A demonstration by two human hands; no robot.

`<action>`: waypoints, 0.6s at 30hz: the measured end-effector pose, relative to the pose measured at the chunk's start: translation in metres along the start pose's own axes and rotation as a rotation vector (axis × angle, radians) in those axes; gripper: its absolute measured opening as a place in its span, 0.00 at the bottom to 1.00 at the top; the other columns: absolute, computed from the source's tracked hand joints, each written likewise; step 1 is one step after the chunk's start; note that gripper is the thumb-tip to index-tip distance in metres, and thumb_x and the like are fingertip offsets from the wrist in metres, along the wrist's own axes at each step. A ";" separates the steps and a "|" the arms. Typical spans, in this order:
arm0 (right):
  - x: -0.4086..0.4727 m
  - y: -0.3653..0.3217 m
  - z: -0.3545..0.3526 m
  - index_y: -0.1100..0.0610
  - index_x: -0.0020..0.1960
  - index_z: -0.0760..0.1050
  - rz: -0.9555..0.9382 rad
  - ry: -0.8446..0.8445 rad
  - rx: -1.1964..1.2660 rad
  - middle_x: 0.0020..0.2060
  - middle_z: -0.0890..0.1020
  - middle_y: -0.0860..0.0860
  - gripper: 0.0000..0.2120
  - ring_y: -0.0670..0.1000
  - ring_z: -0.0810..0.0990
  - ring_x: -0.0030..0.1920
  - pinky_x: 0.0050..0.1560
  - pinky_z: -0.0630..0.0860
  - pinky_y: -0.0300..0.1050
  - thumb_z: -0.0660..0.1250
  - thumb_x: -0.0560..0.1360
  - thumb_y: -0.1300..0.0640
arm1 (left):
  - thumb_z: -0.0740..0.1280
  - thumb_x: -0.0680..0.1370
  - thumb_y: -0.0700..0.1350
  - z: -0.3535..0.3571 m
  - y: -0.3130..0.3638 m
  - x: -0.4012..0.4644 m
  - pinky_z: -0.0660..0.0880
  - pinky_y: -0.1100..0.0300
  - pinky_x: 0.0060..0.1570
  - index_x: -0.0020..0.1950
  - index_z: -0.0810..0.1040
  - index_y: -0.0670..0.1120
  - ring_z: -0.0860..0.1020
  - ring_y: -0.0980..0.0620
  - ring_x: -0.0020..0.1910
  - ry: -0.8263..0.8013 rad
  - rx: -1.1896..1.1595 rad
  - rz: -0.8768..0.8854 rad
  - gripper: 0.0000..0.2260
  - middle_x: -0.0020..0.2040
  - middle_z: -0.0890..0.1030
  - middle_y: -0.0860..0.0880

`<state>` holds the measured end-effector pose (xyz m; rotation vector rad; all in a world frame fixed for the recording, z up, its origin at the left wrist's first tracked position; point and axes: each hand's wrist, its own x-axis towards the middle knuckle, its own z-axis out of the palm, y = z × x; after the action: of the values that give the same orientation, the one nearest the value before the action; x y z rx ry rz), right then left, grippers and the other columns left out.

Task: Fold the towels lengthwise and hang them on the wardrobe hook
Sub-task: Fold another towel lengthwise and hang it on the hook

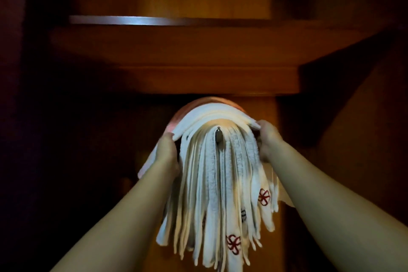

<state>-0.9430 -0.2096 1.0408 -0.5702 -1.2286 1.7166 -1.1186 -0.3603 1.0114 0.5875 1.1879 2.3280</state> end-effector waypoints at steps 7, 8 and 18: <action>0.008 0.029 -0.040 0.61 0.50 0.78 0.048 0.204 -0.008 0.44 0.84 0.59 0.14 0.57 0.83 0.44 0.52 0.81 0.50 0.60 0.80 0.51 | 0.61 0.79 0.53 -0.058 -0.021 0.008 0.72 0.51 0.63 0.64 0.77 0.42 0.81 0.44 0.54 0.182 0.012 -0.129 0.20 0.58 0.82 0.43; 0.007 0.037 -0.042 0.61 0.48 0.79 0.061 0.173 -0.037 0.40 0.84 0.58 0.14 0.56 0.83 0.41 0.50 0.81 0.49 0.61 0.79 0.51 | 0.59 0.80 0.51 -0.061 -0.027 0.003 0.72 0.50 0.63 0.65 0.75 0.41 0.80 0.42 0.59 0.175 0.035 -0.123 0.19 0.59 0.81 0.42; -0.002 0.087 -0.065 0.62 0.61 0.78 0.265 0.135 -0.223 0.50 0.83 0.60 0.28 0.59 0.81 0.47 0.47 0.77 0.52 0.70 0.73 0.40 | 0.67 0.79 0.54 -0.062 -0.053 -0.032 0.76 0.47 0.56 0.64 0.74 0.38 0.79 0.40 0.58 0.224 0.055 -0.308 0.22 0.58 0.80 0.40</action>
<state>-0.9270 -0.1866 0.9362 -1.0047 -1.3002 1.7335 -1.1162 -0.3901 0.9293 0.1476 1.3403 2.1416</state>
